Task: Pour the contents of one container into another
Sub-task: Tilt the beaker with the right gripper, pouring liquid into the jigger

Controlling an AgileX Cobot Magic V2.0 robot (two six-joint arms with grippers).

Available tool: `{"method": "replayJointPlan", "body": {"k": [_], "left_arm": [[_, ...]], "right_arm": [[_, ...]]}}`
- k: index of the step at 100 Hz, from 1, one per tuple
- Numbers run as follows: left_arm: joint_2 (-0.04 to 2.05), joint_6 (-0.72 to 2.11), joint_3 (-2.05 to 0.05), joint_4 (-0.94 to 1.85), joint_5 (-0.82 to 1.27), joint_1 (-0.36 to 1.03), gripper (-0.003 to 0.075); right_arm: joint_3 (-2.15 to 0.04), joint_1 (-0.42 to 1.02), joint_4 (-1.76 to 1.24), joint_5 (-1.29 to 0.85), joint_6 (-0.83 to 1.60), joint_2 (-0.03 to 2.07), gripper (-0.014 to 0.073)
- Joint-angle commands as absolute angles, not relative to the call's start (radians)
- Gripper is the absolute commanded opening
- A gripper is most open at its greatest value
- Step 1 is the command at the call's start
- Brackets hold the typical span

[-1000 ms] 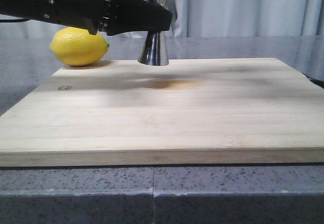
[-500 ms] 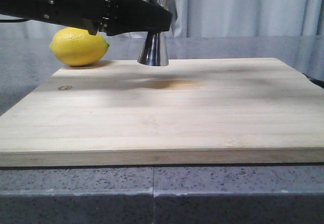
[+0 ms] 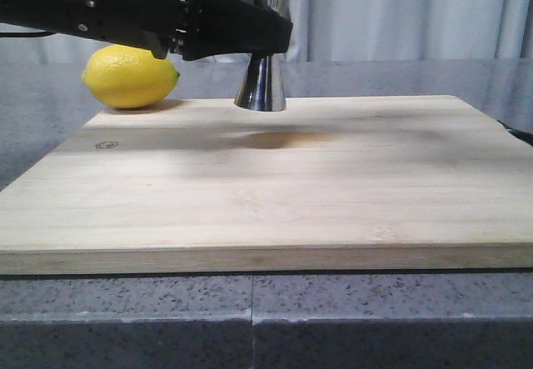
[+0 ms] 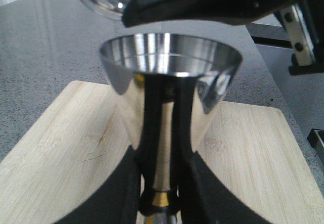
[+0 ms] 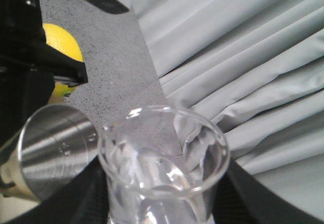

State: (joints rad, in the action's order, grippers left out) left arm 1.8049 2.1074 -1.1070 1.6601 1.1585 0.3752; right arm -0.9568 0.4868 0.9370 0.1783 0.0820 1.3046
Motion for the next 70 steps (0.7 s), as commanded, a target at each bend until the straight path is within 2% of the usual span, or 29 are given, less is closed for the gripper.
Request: {"method": "replayJointPlan", "body": {"k": [1,70], "left_arm": [[1.750,2.098,-1.136,1.726,1.268,0.391,-0.0019],[1.750,2.098,-1.136,1.726,1.268,0.391,-0.0019]], "right_arm": [[-1.007,0.487,0.939,0.221,0.088,1.280,0.0205],[-1.041,0.487,1.007,0.176,0.088,1.294,0.0205]]}}
